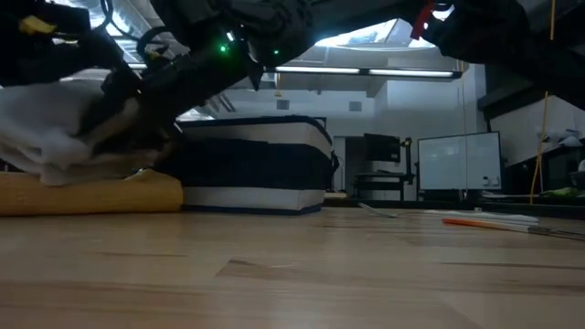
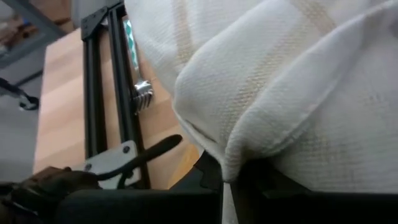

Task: Fold towel
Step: Stack the folded top white patterned towel on top of the yellow towel

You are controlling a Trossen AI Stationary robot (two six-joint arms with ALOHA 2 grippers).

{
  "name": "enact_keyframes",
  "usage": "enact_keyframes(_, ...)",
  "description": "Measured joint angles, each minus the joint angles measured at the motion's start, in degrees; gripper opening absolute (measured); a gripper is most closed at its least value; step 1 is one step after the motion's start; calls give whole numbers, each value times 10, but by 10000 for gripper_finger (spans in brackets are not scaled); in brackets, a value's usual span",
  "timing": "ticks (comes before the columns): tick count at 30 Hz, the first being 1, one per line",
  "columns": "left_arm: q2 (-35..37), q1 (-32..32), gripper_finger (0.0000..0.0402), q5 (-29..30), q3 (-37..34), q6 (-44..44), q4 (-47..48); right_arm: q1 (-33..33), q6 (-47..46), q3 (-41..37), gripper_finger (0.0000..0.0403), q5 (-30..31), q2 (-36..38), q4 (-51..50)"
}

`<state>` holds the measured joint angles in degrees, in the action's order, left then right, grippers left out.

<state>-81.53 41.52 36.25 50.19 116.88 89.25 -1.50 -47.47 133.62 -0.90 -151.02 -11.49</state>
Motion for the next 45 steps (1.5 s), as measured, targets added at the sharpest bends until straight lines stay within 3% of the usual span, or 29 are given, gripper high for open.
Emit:
enact_keyframes(8,0,-12,22,1,-11,-48,-1,2,-8,0,127,4,0,-35)
enact_keyframes(17,0,-20,101,-5,-11,-61,8,9,-35,-2,127,-42,0,-56)
enact_keyframes(21,0,-20,115,-21,-11,-28,7,12,-35,-2,127,-50,1,-63)
enact_keyframes(25,1,-8,100,-32,-11,18,8,12,-31,4,127,-27,1,-63)
enact_keyframes(31,28,12,70,-32,-11,53,8,11,-26,6,127,-40,1,-29)
enact_keyframes(37,69,15,49,-31,-11,33,8,8,-79,7,127,-70,1,-12)
enact_keyframes(45,109,16,15,-21,-11,15,7,3,-78,7,127,-92,1,11)
